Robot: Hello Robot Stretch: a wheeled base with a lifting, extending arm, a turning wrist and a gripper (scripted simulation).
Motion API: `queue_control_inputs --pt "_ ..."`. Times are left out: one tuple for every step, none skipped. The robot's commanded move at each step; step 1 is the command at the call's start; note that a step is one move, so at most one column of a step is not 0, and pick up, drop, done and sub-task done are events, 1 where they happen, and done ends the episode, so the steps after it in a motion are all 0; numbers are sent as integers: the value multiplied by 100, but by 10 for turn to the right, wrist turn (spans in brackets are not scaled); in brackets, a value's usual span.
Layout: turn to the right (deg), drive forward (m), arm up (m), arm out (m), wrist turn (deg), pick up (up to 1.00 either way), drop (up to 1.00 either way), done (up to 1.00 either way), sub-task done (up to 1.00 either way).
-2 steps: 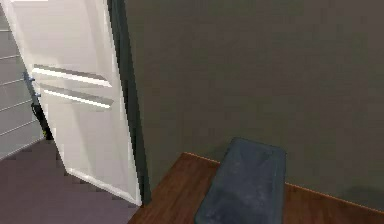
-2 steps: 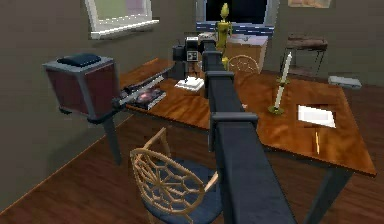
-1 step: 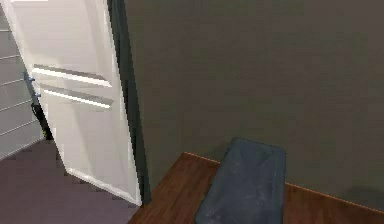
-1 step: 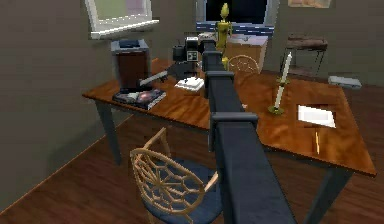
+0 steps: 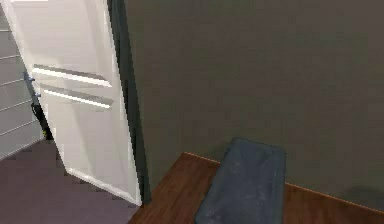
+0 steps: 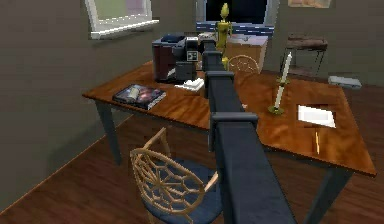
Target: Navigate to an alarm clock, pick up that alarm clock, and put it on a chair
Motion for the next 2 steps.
queue_control_inputs --pt "0 0 -44 0 0 0 0 0 0" --pt "0 0 -50 0 0 0 0 0 0"
